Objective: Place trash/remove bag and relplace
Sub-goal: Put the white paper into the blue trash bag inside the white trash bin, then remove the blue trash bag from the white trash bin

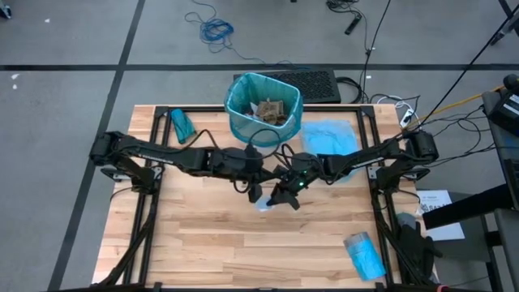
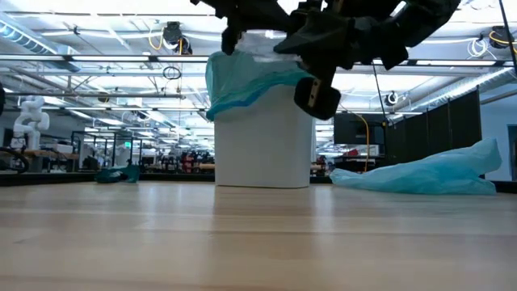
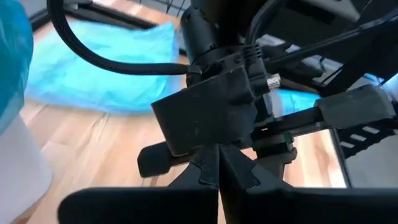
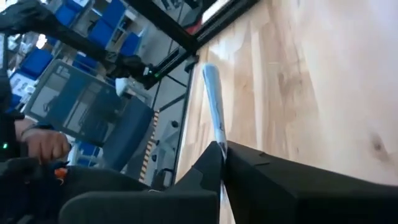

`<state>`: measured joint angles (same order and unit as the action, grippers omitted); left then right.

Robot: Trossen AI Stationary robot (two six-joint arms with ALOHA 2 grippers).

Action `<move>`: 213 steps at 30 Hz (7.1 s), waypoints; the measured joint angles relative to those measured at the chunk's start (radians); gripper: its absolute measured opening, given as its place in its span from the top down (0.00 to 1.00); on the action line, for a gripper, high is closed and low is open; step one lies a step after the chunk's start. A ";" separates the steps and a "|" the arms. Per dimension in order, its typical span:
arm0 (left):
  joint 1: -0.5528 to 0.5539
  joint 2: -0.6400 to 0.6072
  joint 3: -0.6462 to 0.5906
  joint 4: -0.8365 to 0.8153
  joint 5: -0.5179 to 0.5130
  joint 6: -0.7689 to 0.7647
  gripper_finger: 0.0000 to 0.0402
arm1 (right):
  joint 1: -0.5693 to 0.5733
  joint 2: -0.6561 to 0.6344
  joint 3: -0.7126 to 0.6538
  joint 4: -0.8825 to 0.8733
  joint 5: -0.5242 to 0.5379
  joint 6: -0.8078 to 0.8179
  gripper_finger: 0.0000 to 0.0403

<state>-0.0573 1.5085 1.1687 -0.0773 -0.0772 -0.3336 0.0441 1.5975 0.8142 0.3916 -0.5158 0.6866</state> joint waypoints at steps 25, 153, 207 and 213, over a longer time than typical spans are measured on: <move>-0.069 -0.134 -0.016 -0.614 -0.005 -0.012 1.00 | -0.343 -0.140 0.487 -0.465 0.151 -0.399 1.00; 0.934 -0.098 -0.018 -0.117 0.352 0.326 1.00 | -0.556 -0.510 0.101 -0.612 0.787 0.009 0.76; 0.743 -0.422 -0.079 -0.636 0.483 0.260 1.00 | -0.514 -0.663 0.084 -0.928 0.498 0.035 0.76; 0.743 -0.485 -0.284 -0.494 0.516 0.112 1.00 | -0.483 -0.743 -0.100 -0.730 0.492 0.151 0.76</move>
<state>0.6861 1.0235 0.8849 -0.5715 0.4386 -0.2220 -0.4387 0.8540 0.7139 -0.3387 -0.0242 0.8379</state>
